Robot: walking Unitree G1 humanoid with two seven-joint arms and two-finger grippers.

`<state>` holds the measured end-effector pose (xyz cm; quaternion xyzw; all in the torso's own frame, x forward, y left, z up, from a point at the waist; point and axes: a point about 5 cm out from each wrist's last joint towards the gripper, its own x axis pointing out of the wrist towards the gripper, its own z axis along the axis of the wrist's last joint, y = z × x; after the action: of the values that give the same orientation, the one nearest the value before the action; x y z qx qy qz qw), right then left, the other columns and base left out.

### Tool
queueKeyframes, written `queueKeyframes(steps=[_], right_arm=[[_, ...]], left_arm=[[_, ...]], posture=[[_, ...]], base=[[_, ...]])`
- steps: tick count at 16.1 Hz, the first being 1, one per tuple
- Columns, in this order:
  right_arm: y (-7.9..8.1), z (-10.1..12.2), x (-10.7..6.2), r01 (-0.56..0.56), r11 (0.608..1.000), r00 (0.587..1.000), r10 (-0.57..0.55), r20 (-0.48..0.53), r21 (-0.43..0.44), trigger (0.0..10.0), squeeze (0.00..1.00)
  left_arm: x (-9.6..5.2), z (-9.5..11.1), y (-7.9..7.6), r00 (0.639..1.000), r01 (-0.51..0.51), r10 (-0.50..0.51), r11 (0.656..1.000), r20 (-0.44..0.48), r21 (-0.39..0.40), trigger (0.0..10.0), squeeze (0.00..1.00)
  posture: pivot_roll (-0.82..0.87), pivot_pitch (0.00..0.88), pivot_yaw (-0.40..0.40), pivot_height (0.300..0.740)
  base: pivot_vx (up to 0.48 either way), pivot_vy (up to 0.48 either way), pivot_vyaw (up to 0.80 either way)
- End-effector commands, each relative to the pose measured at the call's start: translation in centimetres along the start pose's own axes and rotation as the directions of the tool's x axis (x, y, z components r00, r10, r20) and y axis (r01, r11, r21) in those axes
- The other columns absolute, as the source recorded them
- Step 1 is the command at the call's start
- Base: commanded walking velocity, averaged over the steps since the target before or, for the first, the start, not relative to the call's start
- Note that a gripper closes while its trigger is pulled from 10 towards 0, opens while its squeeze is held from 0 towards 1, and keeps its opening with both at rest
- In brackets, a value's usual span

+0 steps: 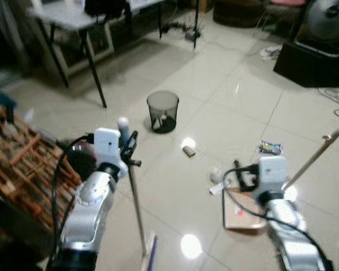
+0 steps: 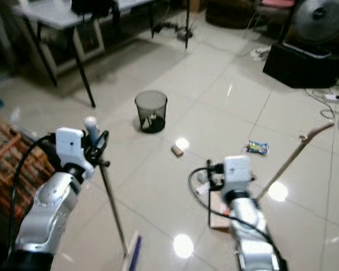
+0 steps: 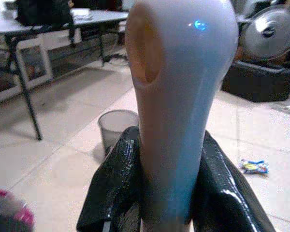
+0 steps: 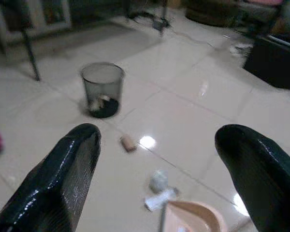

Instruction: Sweep floor

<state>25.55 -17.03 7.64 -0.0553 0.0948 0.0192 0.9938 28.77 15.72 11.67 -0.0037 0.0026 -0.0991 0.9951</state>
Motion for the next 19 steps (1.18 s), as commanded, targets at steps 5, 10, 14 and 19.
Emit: queueKeyframes(steps=[5,10,14,19], right_arm=[[-1.5,-0.2,0.4,0.042,0.998,0.999,-0.043,-0.009,-0.038,10.0,0.0],[-1.1,0.0,1.3,0.014,0.998,1.0,-0.014,-0.01,-0.054,10.0,0.0],[-1.0,-0.2,1.1,0.038,0.998,0.999,-0.038,-0.007,-0.044,10.0,0.0],[-1.8,0.1,1.1,0.112,0.993,0.994,-0.112,0.014,0.028,10.0,0.0]], left_arm=[[0.4,0.6,-0.2,0.999,-0.009,0.008,1.0,0.034,0.015,10.0,0.0],[-0.4,0.6,0.4,0.999,-0.038,0.037,0.999,0.039,0.022,10.0,0.0],[-0.3,0.8,0.6,0.998,-0.047,0.047,0.999,0.035,0.004,10.0,0.0],[0.6,2.2,-0.2,0.993,-0.014,0.011,1.0,0.12,0.023,10.0,0.0]], posture=[[-0.03,0.0,0.031,0.74],[0.0,0.0,0.004,0.74],[-0.01,0.0,0.03,0.74],[-0.02,0.0,0.056,0.74]], base=[[0.0,-0.48,0.0],[0.0,-0.48,0.0],[0.0,-0.099,0.0],[0.0,0.0,0.0]])
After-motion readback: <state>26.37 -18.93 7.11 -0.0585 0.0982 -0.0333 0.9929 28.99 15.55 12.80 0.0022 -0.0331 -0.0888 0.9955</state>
